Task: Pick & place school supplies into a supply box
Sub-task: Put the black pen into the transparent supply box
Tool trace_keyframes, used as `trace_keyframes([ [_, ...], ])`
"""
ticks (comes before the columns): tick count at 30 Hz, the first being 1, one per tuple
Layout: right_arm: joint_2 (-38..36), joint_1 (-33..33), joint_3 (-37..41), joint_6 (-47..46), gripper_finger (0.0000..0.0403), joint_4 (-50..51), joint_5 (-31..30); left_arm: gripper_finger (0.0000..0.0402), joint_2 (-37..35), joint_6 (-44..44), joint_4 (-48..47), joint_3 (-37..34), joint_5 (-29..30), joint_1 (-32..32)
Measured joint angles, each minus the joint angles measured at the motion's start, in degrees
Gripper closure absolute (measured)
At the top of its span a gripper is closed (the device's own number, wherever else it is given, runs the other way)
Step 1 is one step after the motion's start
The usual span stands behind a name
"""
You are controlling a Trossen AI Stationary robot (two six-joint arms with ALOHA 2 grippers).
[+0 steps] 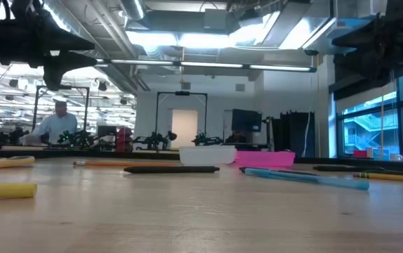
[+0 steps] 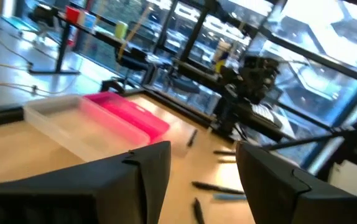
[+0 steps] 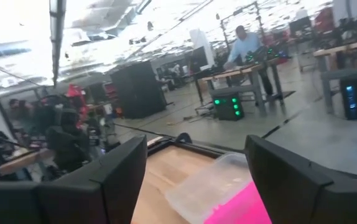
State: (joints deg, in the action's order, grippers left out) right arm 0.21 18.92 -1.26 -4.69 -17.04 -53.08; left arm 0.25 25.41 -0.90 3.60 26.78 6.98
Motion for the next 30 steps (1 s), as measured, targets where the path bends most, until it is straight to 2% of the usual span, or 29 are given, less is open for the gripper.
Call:
trace_keyframes([
  [4,0.84,0.00,-2.62,-1.26,0.0128,2.02,-1.97,0.0231,0.00,4.10,0.04,0.00,2.25,-0.02],
  [7,3.20,0.00,-8.10,-2.77,0.0128,7.05,-3.68,0.0231,0.36,4.84,-0.17,0.00,2.29,-0.02],
  [11,9.23,0.00,-20.10,-10.14,0.0128,24.72,-3.79,0.0231,1.66,4.91,-0.16,0.00,4.10,-0.02],
  [16,21.53,-0.79,-35.20,-22.82,0.0128,51.06,-0.55,0.0231,3.23,5.40,-0.12,0.00,7.73,-0.02],
  [20,31.78,-4.91,-46.04,-30.02,0.0128,66.35,5.68,0.0231,3.80,5.44,1.13,0.00,9.76,-0.02],
  [24,41.07,-11.77,-54.92,-32.58,0.0128,77.29,15.44,0.0231,3.80,5.39,2.49,0.00,9.78,-0.02],
  [27,47.29,-17.89,-59.20,-32.02,0.0128,83.81,23.72,0.0231,3.80,5.39,2.66,0.00,9.78,-0.02],
  [30,52.59,-23.78,-60.77,-26.23,0.0128,85.58,32.11,0.0231,3.80,5.38,2.68,0.00,9.74,-0.02],
])
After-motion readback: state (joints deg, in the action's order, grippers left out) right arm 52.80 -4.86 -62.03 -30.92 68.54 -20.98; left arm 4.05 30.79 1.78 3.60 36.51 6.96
